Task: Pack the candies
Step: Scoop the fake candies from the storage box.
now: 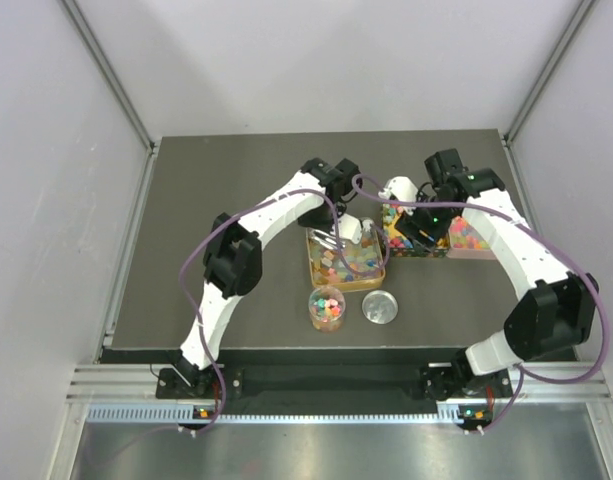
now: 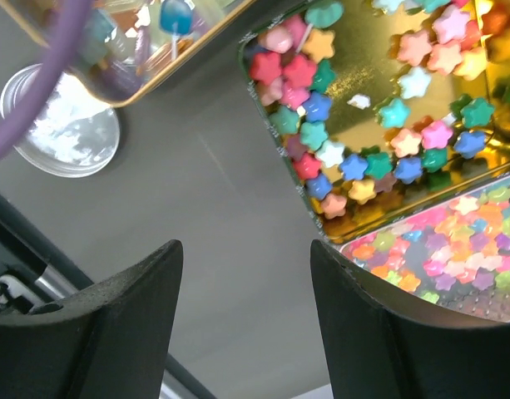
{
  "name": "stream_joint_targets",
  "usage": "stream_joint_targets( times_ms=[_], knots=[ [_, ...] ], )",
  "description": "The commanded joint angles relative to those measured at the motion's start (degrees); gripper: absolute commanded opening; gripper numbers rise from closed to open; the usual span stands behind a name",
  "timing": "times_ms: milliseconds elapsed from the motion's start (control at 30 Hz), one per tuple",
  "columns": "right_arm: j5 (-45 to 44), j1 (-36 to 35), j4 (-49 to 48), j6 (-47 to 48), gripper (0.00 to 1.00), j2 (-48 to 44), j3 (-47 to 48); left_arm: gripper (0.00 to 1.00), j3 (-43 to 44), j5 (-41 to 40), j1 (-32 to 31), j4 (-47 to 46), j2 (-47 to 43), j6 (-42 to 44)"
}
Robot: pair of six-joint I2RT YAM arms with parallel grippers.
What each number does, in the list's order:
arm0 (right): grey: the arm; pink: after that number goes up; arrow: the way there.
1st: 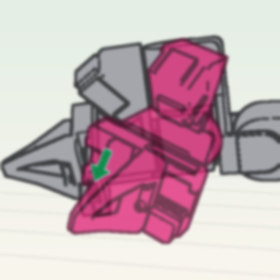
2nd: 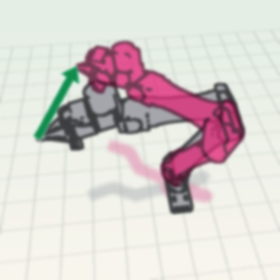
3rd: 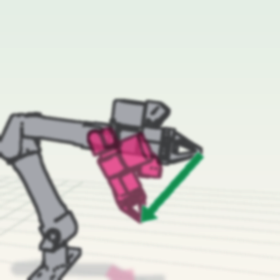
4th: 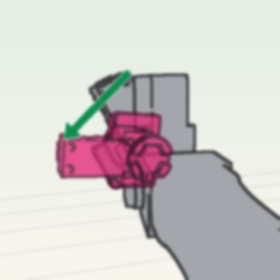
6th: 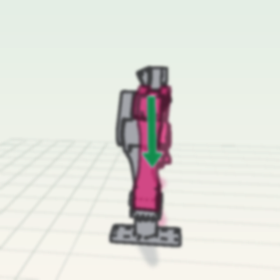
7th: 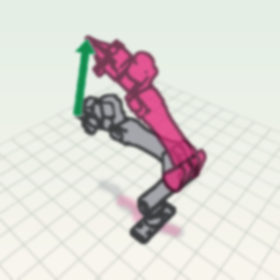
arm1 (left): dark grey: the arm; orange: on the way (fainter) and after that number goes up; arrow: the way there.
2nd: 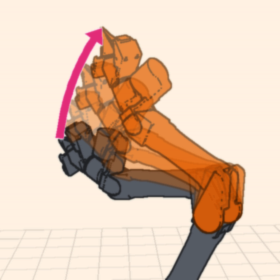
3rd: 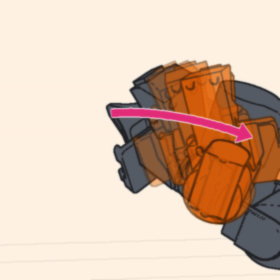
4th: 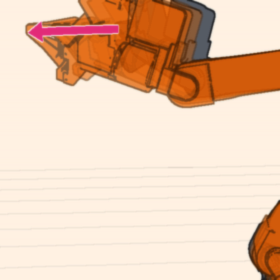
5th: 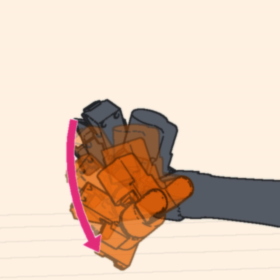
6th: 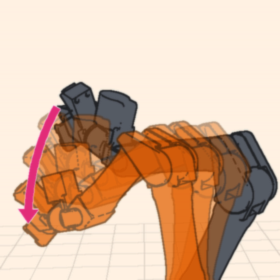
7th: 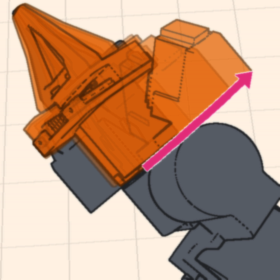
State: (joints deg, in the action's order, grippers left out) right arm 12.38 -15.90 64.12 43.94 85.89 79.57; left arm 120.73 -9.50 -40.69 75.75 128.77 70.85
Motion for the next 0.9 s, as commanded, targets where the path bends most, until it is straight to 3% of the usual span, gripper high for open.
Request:
stream_joint_targets(
  times_ms=[0, 200, 533, 733, 867],
  knots=[
    [0.53, -1.06, 2.50, 0.44, 0.62, -5.20, -1.87, 0.00, 5.12, -7.02, -1.93, 10.30, 1.66, 1.66],
    [3.00, -1.06, 1.63, -2.10, 0.63, -9.68, -6.09, 0.00, 11.64, -14.57, -4.31, 9.42, 2.54, 5.26],
    [7.73, -1.41, 0.66, -2.73, 0.61, -17.13, -13.19, 0.00, 7.43, -21.87, -5.28, 6.44, 2.54, 9.92],
    [11.78, -1.50, -3.83, 0.79, 0.62, -28.83, -21.72, 0.00, 4.78, -22.23, -6.16, 6.17, 3.68, 9.05],
    [13.54, -1.50, -2.15, 4.04, 0.62, -29.11, -24.72, 0.00, 4.43, -21.97, -7.12, 5.91, 4.82, 7.64]
  ],
)
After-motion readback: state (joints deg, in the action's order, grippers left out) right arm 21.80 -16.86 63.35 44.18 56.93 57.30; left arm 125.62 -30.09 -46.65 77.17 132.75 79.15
